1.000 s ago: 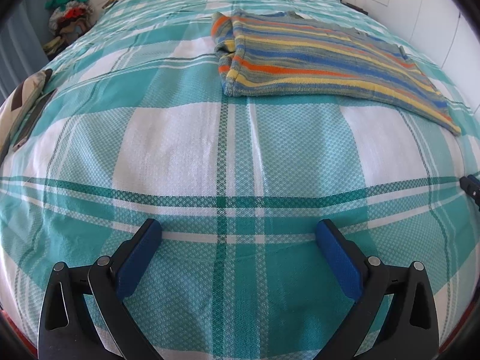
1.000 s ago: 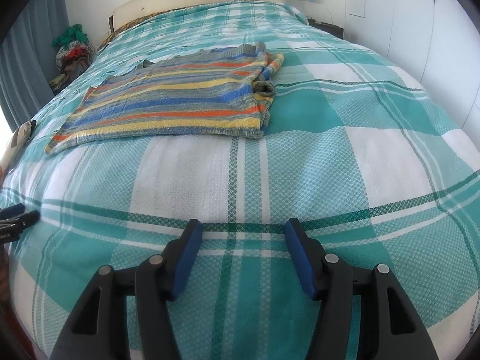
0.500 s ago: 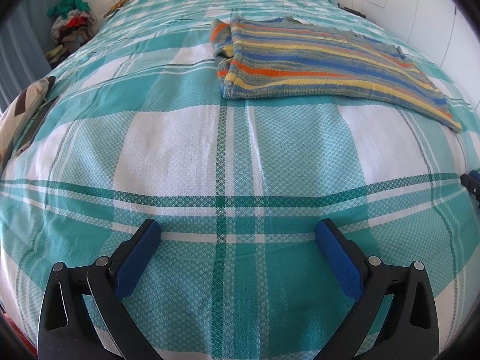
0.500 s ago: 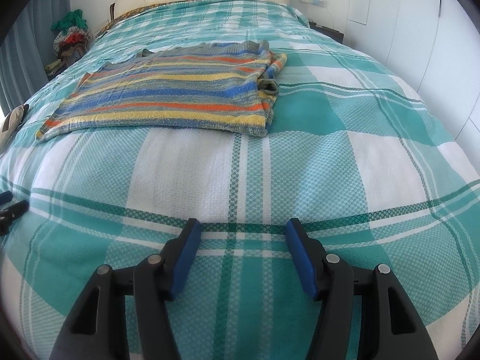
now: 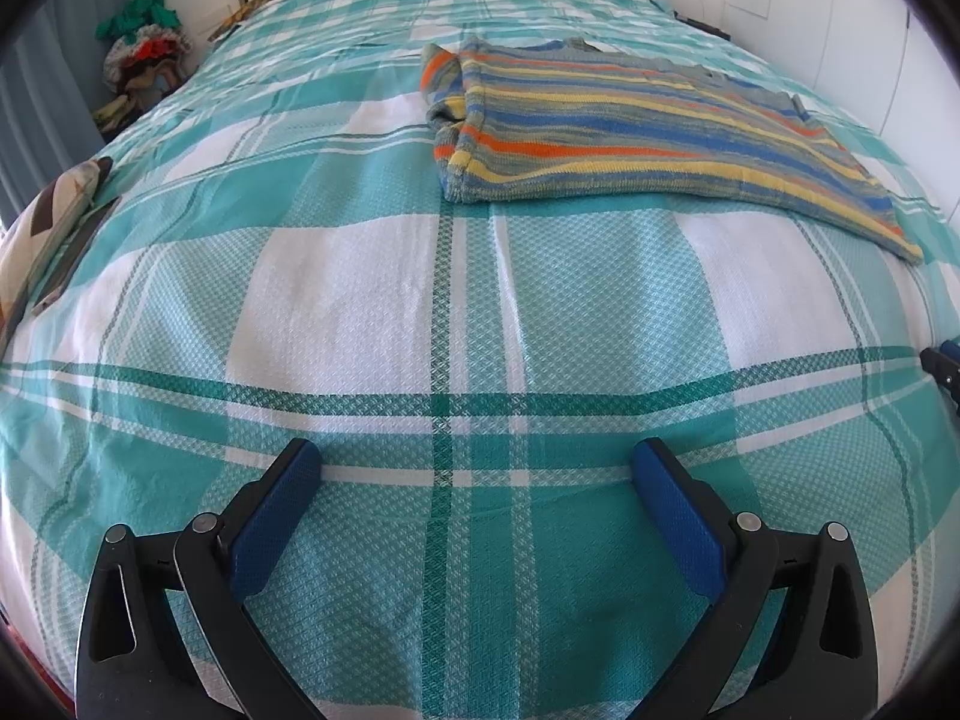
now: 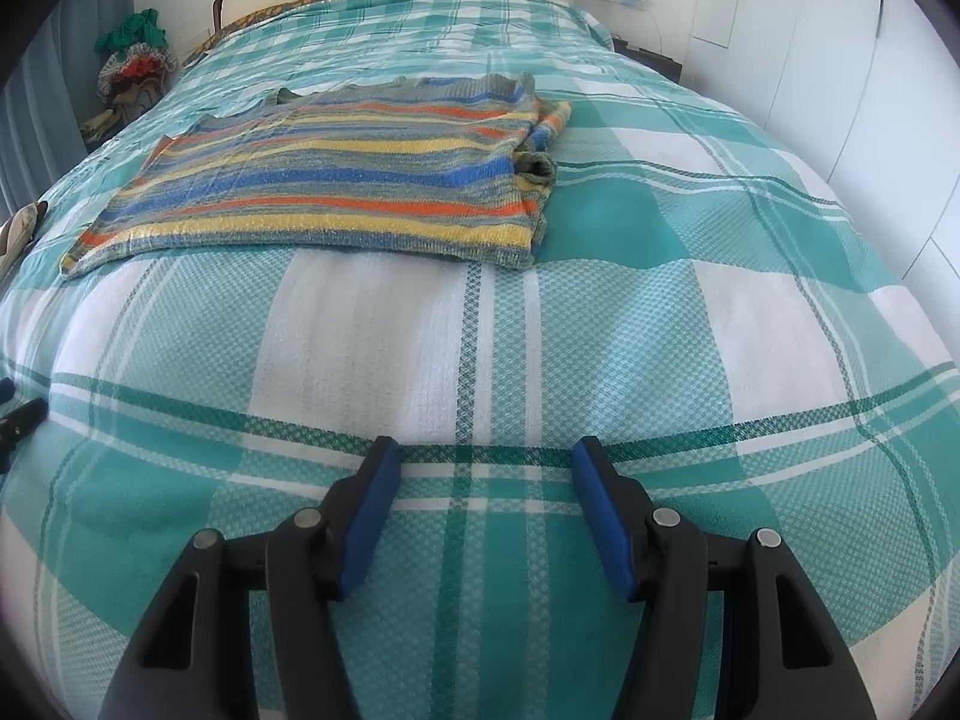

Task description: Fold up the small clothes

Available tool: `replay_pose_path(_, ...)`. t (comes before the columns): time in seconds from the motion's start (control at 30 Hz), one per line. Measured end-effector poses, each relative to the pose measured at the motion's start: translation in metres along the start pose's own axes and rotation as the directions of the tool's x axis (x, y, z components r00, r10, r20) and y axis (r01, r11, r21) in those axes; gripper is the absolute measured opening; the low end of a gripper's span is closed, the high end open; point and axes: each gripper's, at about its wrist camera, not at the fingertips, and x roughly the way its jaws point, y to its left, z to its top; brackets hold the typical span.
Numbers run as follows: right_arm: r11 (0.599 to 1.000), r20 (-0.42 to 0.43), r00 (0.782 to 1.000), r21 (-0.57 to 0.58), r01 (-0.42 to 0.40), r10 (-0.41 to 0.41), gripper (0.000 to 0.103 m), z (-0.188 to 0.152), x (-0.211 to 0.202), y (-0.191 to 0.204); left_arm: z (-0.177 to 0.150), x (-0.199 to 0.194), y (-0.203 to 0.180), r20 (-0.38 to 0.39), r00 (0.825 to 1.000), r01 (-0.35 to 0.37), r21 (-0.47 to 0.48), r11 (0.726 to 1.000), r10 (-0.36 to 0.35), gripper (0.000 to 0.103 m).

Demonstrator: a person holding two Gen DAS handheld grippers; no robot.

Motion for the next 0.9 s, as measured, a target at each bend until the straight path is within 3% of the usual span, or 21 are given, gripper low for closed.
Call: replay_pose_path(0.9,1.0,0.003,1.0,0.008,0.014,-0.014,0.06,0.0008,-0.0004,0.0016,-0.0027,-0.0045,0.0015,0.022,1.0,0.003,-0.012,1.0,-0.003,0.102)
